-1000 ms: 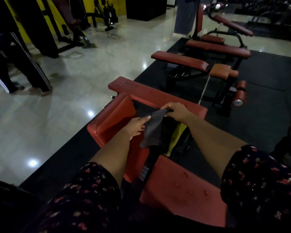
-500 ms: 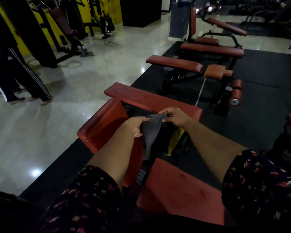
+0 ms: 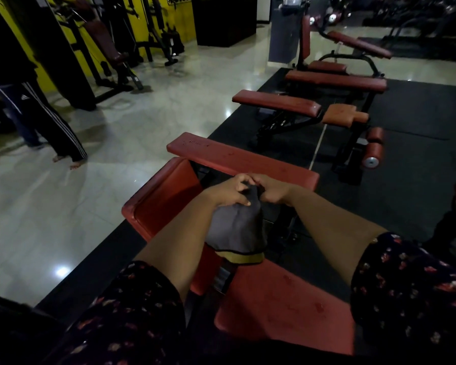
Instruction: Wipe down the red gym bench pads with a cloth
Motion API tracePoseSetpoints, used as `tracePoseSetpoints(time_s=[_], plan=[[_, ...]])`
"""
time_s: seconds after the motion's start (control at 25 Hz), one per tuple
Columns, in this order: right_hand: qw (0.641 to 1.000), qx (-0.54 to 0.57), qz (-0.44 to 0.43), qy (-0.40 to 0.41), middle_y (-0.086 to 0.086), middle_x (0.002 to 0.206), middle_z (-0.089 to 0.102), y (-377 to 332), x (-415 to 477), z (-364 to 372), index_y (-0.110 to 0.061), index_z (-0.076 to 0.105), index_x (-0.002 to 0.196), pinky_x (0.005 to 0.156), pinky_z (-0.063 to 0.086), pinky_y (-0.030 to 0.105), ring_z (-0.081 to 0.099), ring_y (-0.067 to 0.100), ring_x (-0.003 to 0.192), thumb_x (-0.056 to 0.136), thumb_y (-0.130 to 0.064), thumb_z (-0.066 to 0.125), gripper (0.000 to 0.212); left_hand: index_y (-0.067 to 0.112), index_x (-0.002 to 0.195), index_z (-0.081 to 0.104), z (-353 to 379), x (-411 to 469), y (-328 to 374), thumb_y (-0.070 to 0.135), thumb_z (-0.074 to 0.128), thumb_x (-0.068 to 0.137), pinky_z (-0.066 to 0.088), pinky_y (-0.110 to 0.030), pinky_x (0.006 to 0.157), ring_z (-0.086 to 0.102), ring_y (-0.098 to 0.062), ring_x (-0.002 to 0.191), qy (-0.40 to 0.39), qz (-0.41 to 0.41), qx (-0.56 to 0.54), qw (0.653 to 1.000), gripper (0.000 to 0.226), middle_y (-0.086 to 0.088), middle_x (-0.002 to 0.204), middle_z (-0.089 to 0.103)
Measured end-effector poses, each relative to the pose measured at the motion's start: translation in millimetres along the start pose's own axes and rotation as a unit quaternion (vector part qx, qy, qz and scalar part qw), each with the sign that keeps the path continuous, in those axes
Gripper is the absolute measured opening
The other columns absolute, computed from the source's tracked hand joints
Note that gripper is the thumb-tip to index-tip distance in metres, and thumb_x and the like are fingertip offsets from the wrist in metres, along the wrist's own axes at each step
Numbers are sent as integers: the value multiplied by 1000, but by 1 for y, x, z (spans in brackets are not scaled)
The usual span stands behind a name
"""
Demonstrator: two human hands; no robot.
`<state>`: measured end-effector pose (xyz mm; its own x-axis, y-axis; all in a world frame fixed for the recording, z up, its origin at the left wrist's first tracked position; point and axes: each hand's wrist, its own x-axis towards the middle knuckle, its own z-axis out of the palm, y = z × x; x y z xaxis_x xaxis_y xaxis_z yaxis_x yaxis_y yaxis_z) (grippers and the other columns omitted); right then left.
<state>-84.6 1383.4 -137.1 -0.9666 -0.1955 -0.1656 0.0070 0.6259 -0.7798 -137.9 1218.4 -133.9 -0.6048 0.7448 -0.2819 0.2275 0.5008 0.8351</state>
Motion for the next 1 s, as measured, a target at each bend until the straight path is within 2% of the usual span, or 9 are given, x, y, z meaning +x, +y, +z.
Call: tracePoseSetpoints(time_s=[0.12, 0.2, 0.32, 0.44, 0.56, 0.68, 0.76, 0.88, 1.0], plan=[[995, -31, 44, -89, 8, 113, 61, -3, 6, -8, -5, 56, 122, 89, 49, 31, 60, 19, 103, 79, 15, 59, 47, 15, 113, 48, -8, -5, -1, -15, 61, 81, 48, -20, 78, 54, -14, 97, 7, -9, -54, 998, 46, -5, 102, 56], [982, -102, 92, -126, 9, 108, 61, -8, 9, -15, -6, 59, 115, 86, 51, 33, 60, 22, 99, 82, 6, 63, 36, 21, 105, 50, -14, -10, -9, -16, 59, 81, 48, -26, 76, 55, -16, 91, 31, -26, -99, 994, 45, -5, 96, 57], [969, -223, 75, -73, 5, 99, 59, -15, 14, -26, -8, 65, 107, 80, 46, 28, 56, 19, 94, 80, -10, 73, 28, 21, 108, 51, -18, -19, -26, -6, 63, 76, 46, -29, 76, 55, -18, 91, 87, -44, -151, 984, 43, -6, 97, 59], [976, -207, 56, 24, 3, 96, 58, -27, 13, -42, -5, 66, 108, 69, 34, 21, 53, 17, 92, 81, -19, 76, 32, 20, 112, 52, -18, -22, -39, 7, 73, 77, 49, -34, 86, 60, -21, 98, 129, -60, -177, 974, 43, -8, 107, 62], [986, -134, 60, 84, 4, 93, 61, -38, 11, -61, -7, 68, 99, 66, 39, 21, 55, 15, 87, 77, -15, 79, 26, 21, 109, 57, -16, -24, -51, 22, 76, 83, 49, -25, 80, 61, -13, 94, 114, -54, -24, 992, 33, 7, 98, 64], [985, -111, 60, 115, 4, 85, 61, -42, 8, -74, -12, 66, 87, 62, 41, 19, 56, 15, 82, 73, -13, 81, 20, 5, 104, 65, -10, -25, -79, 28, 70, 88, 46, -29, 73, 63, -26, 98, 100, -103, 152, 978, 28, -9, 101, 68], [984, -104, 67, 127, 4, 84, 61, -41, 5, -82, -11, 67, 86, 62, 42, 21, 56, 16, 82, 72, -14, 82, 21, 0, 103, 63, -6, -28, -98, 34, 64, 92, 40, -29, 69, 63, -31, 100, 119, -150, 175, 966, 36, -16, 102, 66], [966, -153, 120, 169, 5, 91, 62, -29, 3, -88, -6, 71, 98, 65, 38, 22, 59, 20, 89, 73, -17, 82, 29, 6, 90, 59, -2, -29, -102, 35, 58, 97, 37, -30, 67, 61, -27, 90, 158, -169, 78, 970, 29, -13, 87, 61], [947, -150, 190, 213, 14, 108, 68, -10, 2, -83, -2, 70, 106, 76, 44, 26, 63, 30, 102, 74, -14, 81, 36, 3, 102, 61, -2, -22, -82, 25, 56, 99, 46, -28, 75, 59, -22, 90, 163, -192, -132, 959, 23, -13, 94, 64]])
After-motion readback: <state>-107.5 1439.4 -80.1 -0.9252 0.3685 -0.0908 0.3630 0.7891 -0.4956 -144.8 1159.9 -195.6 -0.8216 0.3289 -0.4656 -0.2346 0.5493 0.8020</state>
